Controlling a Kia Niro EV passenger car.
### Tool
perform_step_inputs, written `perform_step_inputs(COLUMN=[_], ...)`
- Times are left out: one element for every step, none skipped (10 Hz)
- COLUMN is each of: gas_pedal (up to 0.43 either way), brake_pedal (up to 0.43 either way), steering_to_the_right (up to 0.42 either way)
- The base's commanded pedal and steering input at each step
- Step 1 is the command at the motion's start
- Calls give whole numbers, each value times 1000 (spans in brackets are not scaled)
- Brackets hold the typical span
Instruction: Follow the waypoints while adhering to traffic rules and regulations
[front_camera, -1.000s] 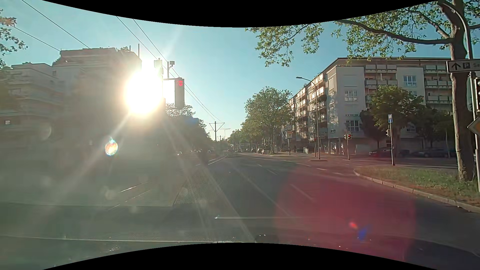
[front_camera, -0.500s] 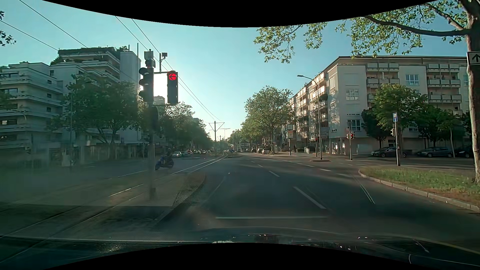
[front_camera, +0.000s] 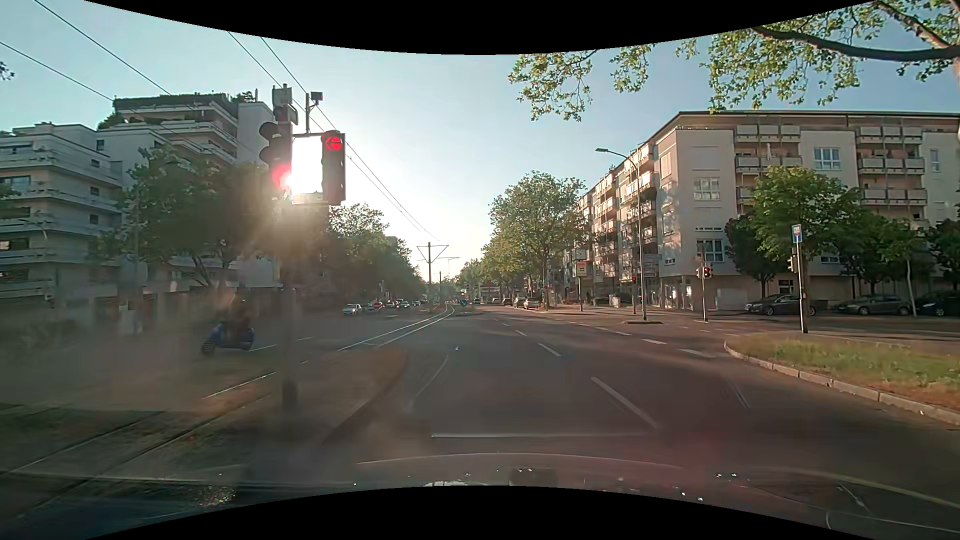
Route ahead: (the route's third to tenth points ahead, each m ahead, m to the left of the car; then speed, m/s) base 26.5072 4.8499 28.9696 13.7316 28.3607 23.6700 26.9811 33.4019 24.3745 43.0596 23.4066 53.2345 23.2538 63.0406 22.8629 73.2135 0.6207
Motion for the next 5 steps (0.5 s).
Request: perform_step_inputs(gas_pedal=[0, 0, 0, 0, 0], brake_pedal=[171, 171, 177, 177, 177], steering_to_the_right=[3, 3, 3, 3, 3])
